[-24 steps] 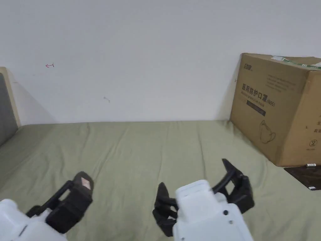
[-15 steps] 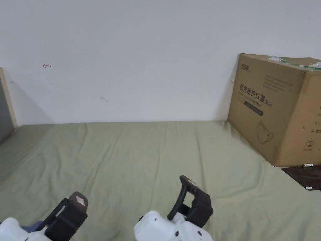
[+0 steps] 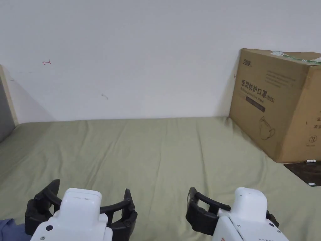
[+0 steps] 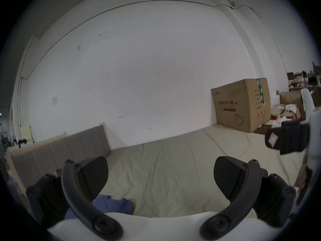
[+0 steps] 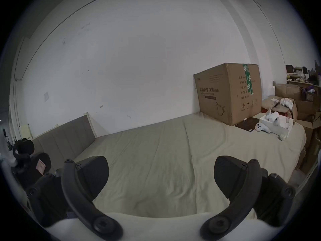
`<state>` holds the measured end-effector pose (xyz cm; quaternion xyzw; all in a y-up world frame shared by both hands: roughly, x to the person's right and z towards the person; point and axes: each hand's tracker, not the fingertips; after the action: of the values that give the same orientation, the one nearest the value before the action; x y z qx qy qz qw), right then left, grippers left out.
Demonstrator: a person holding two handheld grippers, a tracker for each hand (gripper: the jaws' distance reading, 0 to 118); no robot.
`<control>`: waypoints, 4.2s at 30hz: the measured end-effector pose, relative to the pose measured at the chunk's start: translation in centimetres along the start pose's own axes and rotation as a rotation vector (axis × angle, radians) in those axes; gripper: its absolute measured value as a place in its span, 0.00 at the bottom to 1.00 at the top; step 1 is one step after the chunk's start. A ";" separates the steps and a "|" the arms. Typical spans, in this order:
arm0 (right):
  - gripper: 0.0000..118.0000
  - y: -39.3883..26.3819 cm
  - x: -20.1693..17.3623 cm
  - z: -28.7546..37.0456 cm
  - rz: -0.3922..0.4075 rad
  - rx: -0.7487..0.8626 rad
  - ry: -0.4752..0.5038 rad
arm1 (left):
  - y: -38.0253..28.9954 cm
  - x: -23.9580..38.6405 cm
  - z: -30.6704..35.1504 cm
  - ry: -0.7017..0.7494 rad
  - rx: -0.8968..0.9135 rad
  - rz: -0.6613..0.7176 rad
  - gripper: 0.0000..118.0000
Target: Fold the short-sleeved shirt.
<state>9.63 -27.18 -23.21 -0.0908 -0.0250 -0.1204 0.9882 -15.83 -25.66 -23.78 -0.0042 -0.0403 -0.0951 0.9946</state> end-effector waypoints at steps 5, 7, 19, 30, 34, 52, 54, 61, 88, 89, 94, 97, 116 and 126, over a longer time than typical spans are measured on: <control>1.00 0.8 -2.0 0.9 0.233 0.125 -0.032 | 0.8 -1.5 -0.1 -0.011 -0.011 0.149 1.00; 1.00 1.2 -2.7 1.5 0.274 0.168 -0.035 | 1.1 -1.6 -0.3 -0.003 -0.019 0.145 1.00; 1.00 1.7 -2.9 2.0 0.238 0.118 0.003 | 2.1 -1.9 0.2 -0.063 -0.039 0.171 0.91; 0.00 1.6 -3.4 1.4 0.253 0.100 -0.083 | 2.0 -1.8 0.4 -0.007 -0.012 0.151 0.00; 0.00 1.8 -3.2 1.1 0.259 0.085 -0.065 | 2.1 -1.9 -0.3 -0.033 -0.035 0.178 0.00; 0.00 0.4 -15.7 -2.1 0.296 -0.038 0.422 | 1.3 -13.2 5.8 0.330 -0.140 0.188 0.00; 0.00 -0.5 -17.9 -2.3 0.325 -0.056 0.496 | 0.7 -14.9 7.2 0.406 -0.158 0.220 0.00; 0.00 -2.1 -20.7 -2.0 0.366 -0.086 0.571 | -1.3 -18.8 6.7 0.414 -0.300 0.303 0.00; 0.00 -5.0 -16.4 -7.2 0.267 -0.368 0.452 | -21.7 -24.9 -9.2 0.372 -1.102 0.525 0.08; 0.00 -5.1 -16.4 -7.2 0.266 -0.371 0.451 | -22.1 -25.4 -9.0 0.403 -1.118 0.534 0.01; 0.00 -4.7 -15.7 -6.9 0.278 -0.358 0.426 | -22.7 -27.6 -8.0 0.334 -1.110 0.742 0.01; 0.00 -4.3 -14.9 -7.1 0.267 -0.352 0.402 | -21.9 -27.9 -7.6 0.315 -1.091 0.799 0.01; 0.00 2.5 -5.9 -5.7 0.223 -0.162 0.104 | -1.4 -10.9 -17.6 -0.441 -0.671 0.985 0.01; 0.00 4.5 2.1 -3.3 0.152 -0.149 -0.107 | -1.6 12.1 -17.4 -0.817 -0.860 0.593 0.01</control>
<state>12.89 -24.02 -27.05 -0.1718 -0.0619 -0.0414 0.9823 -2.92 -29.81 -40.10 -0.4474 -0.3700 0.1844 0.7930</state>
